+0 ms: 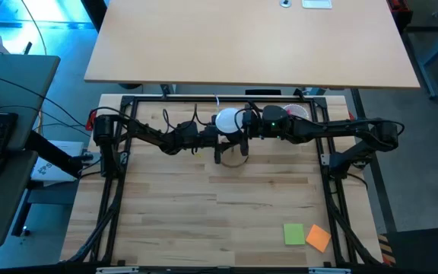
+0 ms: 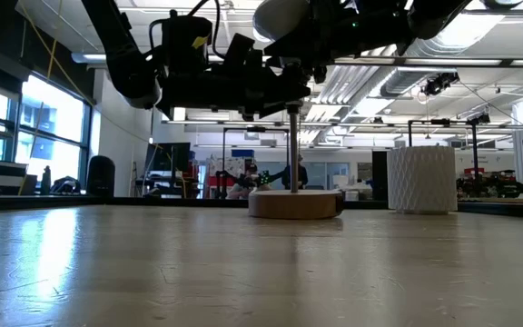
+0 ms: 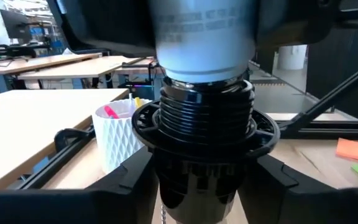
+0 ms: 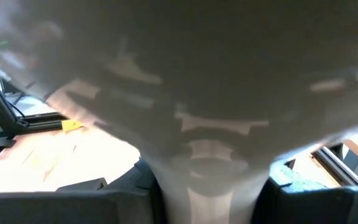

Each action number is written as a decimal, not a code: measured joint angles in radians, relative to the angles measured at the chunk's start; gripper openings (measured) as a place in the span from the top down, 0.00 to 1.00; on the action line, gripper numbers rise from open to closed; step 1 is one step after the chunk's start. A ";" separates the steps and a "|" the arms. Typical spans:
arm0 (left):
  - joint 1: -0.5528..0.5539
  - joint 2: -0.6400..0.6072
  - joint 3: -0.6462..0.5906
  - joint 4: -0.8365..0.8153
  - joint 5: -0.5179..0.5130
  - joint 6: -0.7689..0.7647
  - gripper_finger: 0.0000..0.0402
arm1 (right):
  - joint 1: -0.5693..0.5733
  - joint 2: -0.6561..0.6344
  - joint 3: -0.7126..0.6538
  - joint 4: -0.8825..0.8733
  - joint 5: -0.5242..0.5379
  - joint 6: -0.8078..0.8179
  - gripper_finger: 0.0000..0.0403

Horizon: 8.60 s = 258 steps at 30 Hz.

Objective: Screw lightbulb
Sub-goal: Insert the white lightbulb into the desk lamp

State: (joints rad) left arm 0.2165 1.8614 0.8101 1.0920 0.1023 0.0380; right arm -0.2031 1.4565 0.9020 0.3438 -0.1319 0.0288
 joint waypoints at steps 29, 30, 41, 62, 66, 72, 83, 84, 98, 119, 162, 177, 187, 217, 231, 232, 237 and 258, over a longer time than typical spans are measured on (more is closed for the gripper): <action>0.046 -0.004 0.001 -0.033 0.396 -0.102 0.61 | -0.078 0.057 -0.002 0.282 -0.611 -0.190 0.68; 0.044 -0.004 0.001 -0.036 0.368 -0.083 0.62 | -0.078 0.053 -0.002 0.280 -0.578 -0.169 0.68; -0.038 -0.035 -0.009 -0.065 0.116 0.057 0.63 | -0.003 -0.002 -0.002 0.235 -0.282 -0.103 0.68; -0.015 -0.172 -0.047 -0.349 -0.011 0.069 0.40 | 0.001 -0.076 0.000 0.081 -0.211 -0.142 0.68; -0.015 -0.245 -0.047 -0.493 -0.048 0.103 0.40 | -0.033 -0.112 0.000 0.034 -0.223 -0.141 0.68; -0.015 -0.293 -0.045 -0.582 -0.087 0.144 0.40 | -0.051 -0.035 0.000 0.091 -0.280 -0.089 0.68; -0.031 -0.338 -0.046 -0.704 -0.216 0.123 0.40 | -0.053 0.160 0.000 0.413 -0.259 -0.028 0.68; -0.031 -0.349 -0.046 -0.716 -0.219 0.123 0.40 | -0.053 0.174 0.000 0.436 -0.244 -0.027 0.68; -0.036 -0.426 -0.046 -0.816 -0.274 0.122 0.40 | -0.095 0.182 0.001 0.431 -0.207 0.027 0.68; -0.122 -0.673 -0.045 -0.853 -0.406 0.132 0.40 | -0.069 0.180 0.002 0.332 -0.160 -0.011 0.68; 0.069 -0.544 0.327 -1.134 -0.029 0.170 0.40 | -0.076 0.183 -0.004 0.285 -0.160 -0.012 0.64; 0.070 -0.541 0.325 -1.129 -0.034 0.156 0.40 | -0.087 0.096 -0.004 0.255 -0.159 -0.108 0.43; 0.070 -0.540 0.323 -1.122 -0.035 0.156 0.40 | -0.098 -0.054 -0.003 -0.066 -0.114 -0.204 0.41; 0.056 -0.571 0.319 -1.085 -0.042 0.170 0.40 | -0.098 -0.246 0.000 -0.239 0.144 -0.134 0.41; 0.055 -0.581 0.320 -1.076 -0.092 0.192 0.40 | -0.097 -0.246 0.000 -0.205 0.150 -0.130 0.41; 0.055 -0.587 0.320 -1.077 -0.099 0.197 0.40 | -0.097 -0.246 0.000 -0.204 0.166 -0.129 0.41; 0.027 -0.659 0.322 -1.121 -0.102 0.227 0.40 | -0.118 -0.247 0.000 -0.203 0.208 -0.102 0.41; -0.288 -0.900 -0.230 -0.735 -0.508 0.033 0.87 | -0.023 -0.303 -0.175 -0.219 0.295 0.056 0.96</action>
State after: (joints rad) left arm -0.0716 0.9619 0.5796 0.3567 -0.4055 0.0712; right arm -0.2257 1.1537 0.7268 0.1248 0.1630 0.0844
